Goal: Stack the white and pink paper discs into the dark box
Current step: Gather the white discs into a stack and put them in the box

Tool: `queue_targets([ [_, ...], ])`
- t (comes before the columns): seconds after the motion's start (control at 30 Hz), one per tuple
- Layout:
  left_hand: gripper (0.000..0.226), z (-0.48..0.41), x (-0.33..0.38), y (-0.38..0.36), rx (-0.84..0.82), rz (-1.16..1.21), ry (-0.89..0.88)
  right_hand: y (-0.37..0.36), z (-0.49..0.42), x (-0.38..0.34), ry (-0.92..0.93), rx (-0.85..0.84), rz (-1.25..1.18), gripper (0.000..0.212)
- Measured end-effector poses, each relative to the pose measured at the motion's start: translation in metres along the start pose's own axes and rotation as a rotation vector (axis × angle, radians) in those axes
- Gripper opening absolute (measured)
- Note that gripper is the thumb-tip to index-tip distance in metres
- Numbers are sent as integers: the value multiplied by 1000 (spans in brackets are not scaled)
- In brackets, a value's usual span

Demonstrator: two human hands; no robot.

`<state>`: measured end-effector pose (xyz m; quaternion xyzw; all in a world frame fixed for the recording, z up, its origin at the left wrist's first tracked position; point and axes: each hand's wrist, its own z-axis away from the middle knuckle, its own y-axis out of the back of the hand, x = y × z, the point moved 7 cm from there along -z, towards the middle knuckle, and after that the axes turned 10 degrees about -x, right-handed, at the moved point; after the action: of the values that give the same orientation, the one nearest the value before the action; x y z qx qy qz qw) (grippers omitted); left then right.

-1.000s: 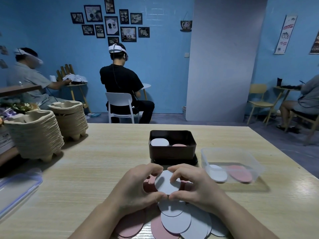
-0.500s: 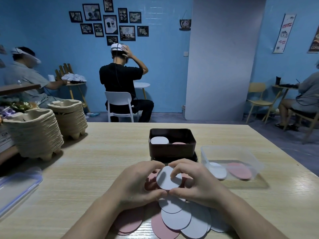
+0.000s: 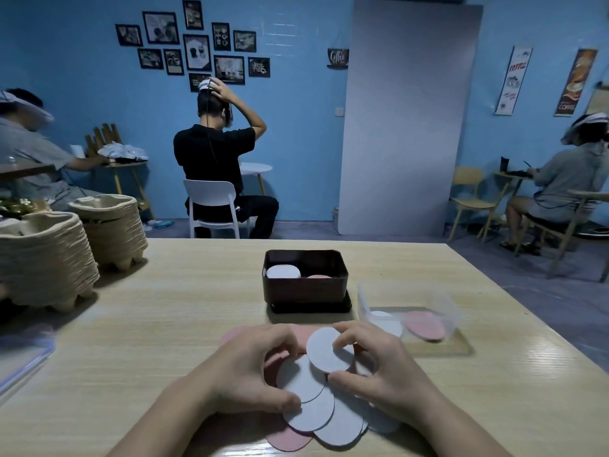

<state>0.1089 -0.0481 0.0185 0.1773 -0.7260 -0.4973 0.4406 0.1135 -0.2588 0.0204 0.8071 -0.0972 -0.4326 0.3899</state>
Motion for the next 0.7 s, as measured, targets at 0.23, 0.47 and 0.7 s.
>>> queue_targets([
  [0.23,50,5,1,3,50,-12,-34,2,3,4,-22,26,-30,31],
  [0.47,47,19,-3,27,217,-8,-17,3,1,6,-31,48,26,32],
  [0.7,55,-9,23,14,140,-55,-81,0,0,4,-11,4,8,40],
])
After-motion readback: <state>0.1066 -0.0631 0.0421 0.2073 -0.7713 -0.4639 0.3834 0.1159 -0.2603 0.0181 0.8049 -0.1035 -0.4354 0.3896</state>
